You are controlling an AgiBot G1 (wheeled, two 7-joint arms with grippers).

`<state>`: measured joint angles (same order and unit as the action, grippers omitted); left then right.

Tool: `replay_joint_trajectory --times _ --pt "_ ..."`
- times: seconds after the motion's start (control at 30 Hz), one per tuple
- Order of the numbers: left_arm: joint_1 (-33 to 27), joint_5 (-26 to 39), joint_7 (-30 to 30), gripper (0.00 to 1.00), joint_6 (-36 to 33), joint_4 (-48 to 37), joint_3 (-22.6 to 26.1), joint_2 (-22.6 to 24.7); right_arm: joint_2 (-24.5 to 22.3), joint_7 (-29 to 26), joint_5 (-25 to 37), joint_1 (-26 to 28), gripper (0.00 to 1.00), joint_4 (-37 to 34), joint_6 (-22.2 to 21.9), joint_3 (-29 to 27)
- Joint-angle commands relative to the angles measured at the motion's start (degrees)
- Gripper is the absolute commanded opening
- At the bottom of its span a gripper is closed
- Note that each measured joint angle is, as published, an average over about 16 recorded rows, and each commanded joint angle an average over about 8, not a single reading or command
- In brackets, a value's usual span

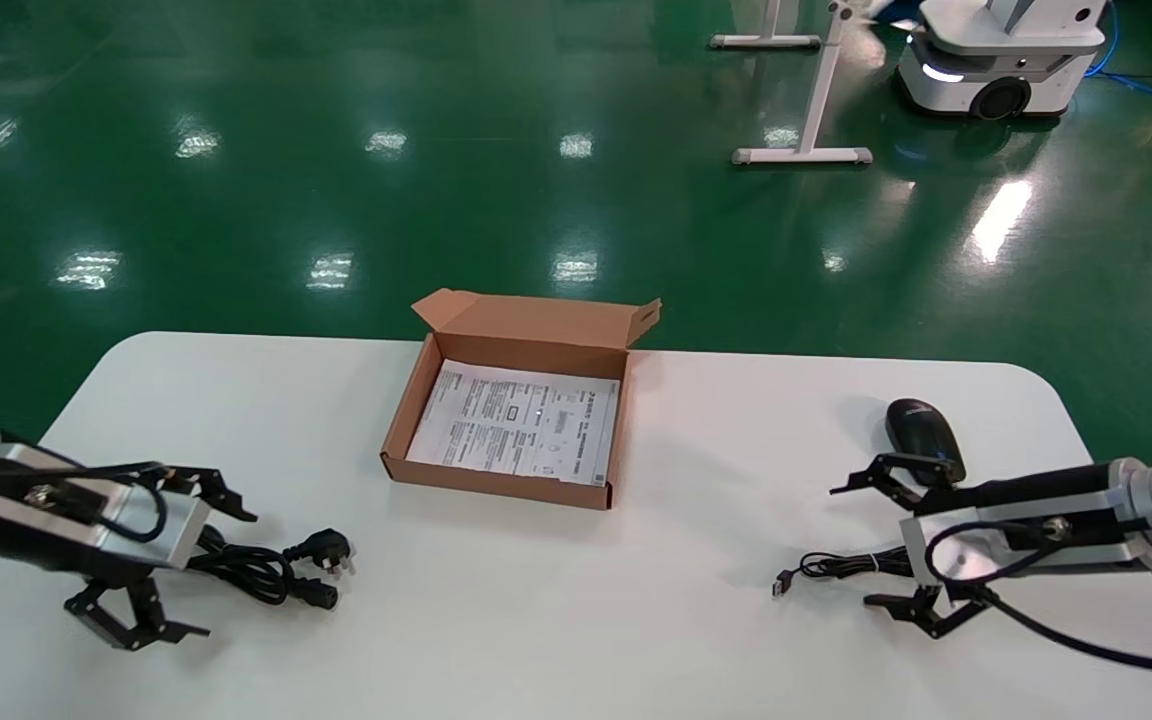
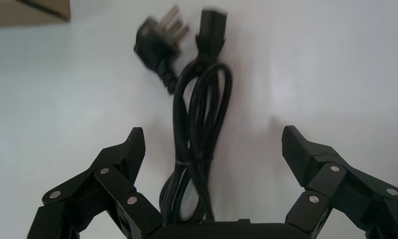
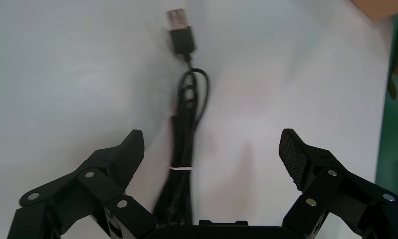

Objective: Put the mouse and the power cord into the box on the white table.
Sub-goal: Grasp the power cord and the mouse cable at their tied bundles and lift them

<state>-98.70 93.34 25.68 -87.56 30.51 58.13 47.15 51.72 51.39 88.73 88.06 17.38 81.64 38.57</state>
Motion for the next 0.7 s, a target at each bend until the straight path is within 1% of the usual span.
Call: replay_joint_trajectory --times 0.03,0.13,0.17,0.2,0.23,0.27,0.4,0.43,0.47,0.5,0.53,0.7 --pt "-0.67 0.68 1.96 1.00 0.85 -3.63 0.39 1.46 1.13 1.30 0.50 1.03 1.00 -2.49 -0.51 0.25" --pt "-1.14 1.39 4.52 1.00 1.97 -7.76 0.74 3.26 2.03 2.39 0.83 1.94 1.00 -5.38 -1.15 0.40" --pt "-1.29 1.53 5.27 1.00 2.28 -9.02 0.81 3.79 2.25 2.68 0.92 2.19 0.93 -6.26 -1.30 0.44" --pt "-1.44 1.60 5.93 1.00 2.52 -10.17 0.83 4.26 2.43 2.92 1.00 2.40 0.81 -7.07 -1.40 0.49" --pt "-1.57 1.61 6.59 0.96 2.71 -11.24 0.83 4.71 2.57 3.11 1.06 2.58 0.69 -7.87 -1.48 0.51" --pt "-1.70 1.58 7.28 0.90 2.83 -12.26 0.81 5.14 2.68 3.22 1.07 2.74 0.56 -8.70 -1.51 0.51" --pt "-2.13 1.35 9.45 0.40 3.02 -15.35 0.69 6.37 2.96 3.22 0.96 3.18 0.06 -11.40 -1.50 0.43" --pt "-2.23 1.30 9.91 0.28 3.01 -15.95 0.67 6.61 3.00 3.13 0.89 3.25 0.00 -12.02 -1.51 0.38" --pt "-2.32 1.27 10.30 0.15 2.99 -16.43 0.66 6.81 3.04 3.03 0.81 3.32 0.00 -12.55 -1.53 0.32" --pt "-2.40 1.26 10.59 0.06 2.96 -16.83 0.67 6.94 3.07 2.94 0.74 3.37 0.00 -12.96 -1.53 0.27" --pt "-2.47 1.28 10.73 0.00 2.96 -17.10 0.68 7.03 3.09 2.89 0.71 3.42 0.00 -13.22 -1.55 0.25" --pt "-2.59 1.23 10.83 0.00 2.92 -17.37 0.66 7.09 3.06 2.82 0.64 3.42 0.00 -13.52 -1.47 0.19"
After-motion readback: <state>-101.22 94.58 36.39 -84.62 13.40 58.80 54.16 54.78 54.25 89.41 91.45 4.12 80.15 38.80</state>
